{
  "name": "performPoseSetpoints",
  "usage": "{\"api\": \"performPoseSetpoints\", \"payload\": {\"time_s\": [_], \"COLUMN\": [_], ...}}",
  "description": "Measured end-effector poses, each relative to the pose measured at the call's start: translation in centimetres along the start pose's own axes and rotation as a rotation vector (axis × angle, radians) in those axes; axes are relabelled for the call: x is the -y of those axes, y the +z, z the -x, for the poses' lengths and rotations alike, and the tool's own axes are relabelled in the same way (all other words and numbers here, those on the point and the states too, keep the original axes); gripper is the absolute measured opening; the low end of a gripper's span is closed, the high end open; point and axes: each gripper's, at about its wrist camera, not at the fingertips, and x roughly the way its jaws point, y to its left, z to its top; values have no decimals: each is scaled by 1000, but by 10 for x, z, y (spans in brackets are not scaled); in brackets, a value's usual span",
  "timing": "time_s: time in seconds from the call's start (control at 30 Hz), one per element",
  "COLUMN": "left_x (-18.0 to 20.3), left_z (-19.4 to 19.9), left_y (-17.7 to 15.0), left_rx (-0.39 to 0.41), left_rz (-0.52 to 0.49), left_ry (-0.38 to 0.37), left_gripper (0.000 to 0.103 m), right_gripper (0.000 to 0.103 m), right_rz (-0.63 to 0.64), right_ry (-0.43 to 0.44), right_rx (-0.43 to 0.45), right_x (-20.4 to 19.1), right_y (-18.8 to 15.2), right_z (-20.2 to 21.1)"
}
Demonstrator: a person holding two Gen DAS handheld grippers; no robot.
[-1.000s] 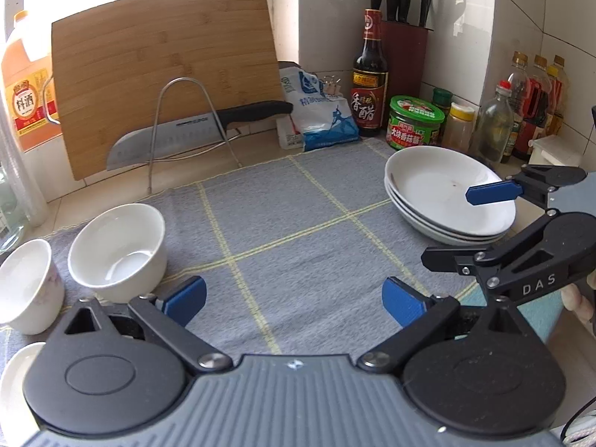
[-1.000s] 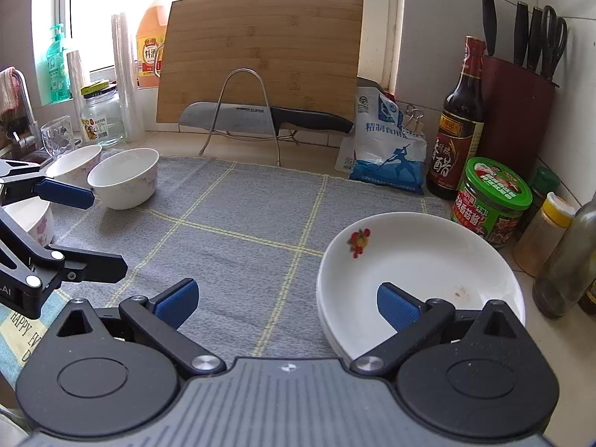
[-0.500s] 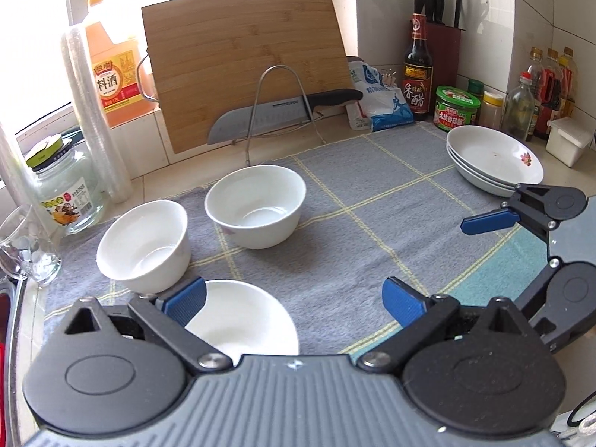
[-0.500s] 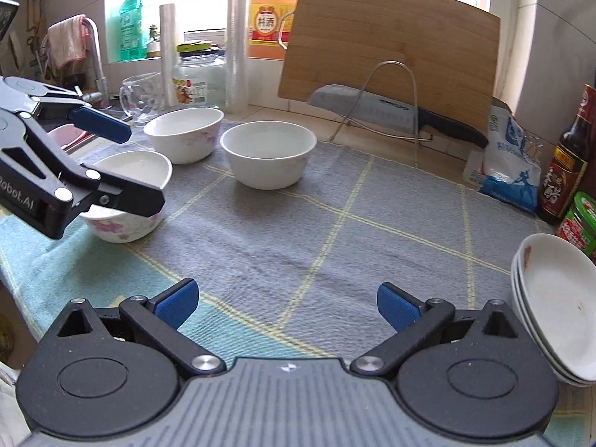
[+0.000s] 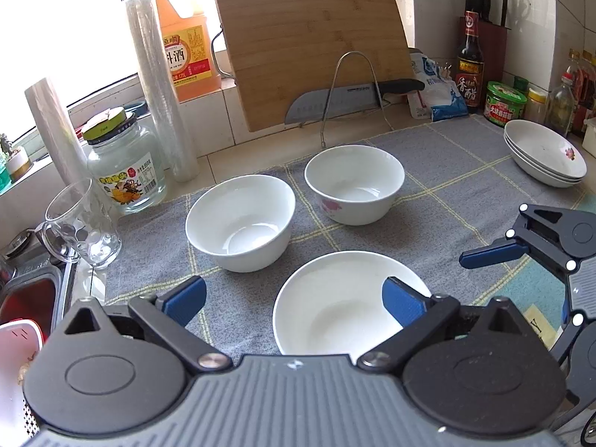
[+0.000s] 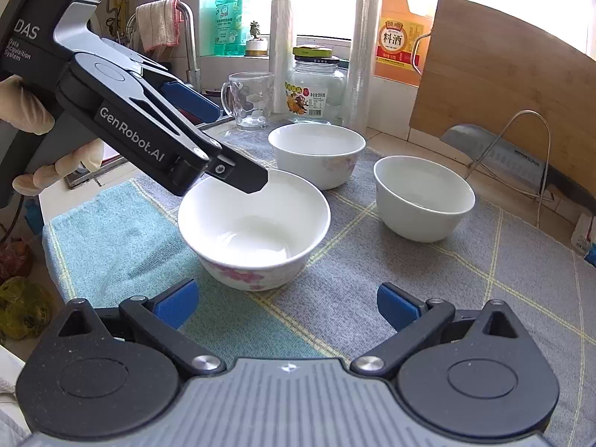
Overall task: Organize plates and bowls
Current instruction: 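Move the left gripper to the rim of a white bowl, then close the left gripper on the white bowl rim and lift it, then carry the white bowl with the left gripper toward the other bowls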
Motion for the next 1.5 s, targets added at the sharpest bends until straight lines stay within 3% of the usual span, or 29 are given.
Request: {"api": "performPoseSetpoints", "payload": {"time_s": [0.23, 0.4, 0.5, 0.63, 0.87, 1.5], "left_x": [-5, -5, -3, -4, -8, -9], "left_z": [-14, -23, -26, -32, -38, -36], "left_y": [-5, -5, -5, -4, -4, 0], "left_rx": [-47, -82, -94, -119, -145, -149], "left_rz": [-8, -9, -21, -22, 7, -2], "left_ry": [-41, -97, -116, -144, -176, -212], "left_gripper": [98, 83, 80, 64, 55, 54], "right_gripper": [103, 101, 91, 86, 83, 82], "right_rz": [43, 40, 50, 49, 32, 15], "right_ry": [-13, -7, 1, 2, 4, 0], "right_rx": [-1, -10, -16, -14, -5, -1], "right_x": [-12, -14, -17, -19, -17, -15], "right_y": [9, 8, 8, 8, 10, 13], "right_z": [-17, -21, -24, -24, -23, -15]}}
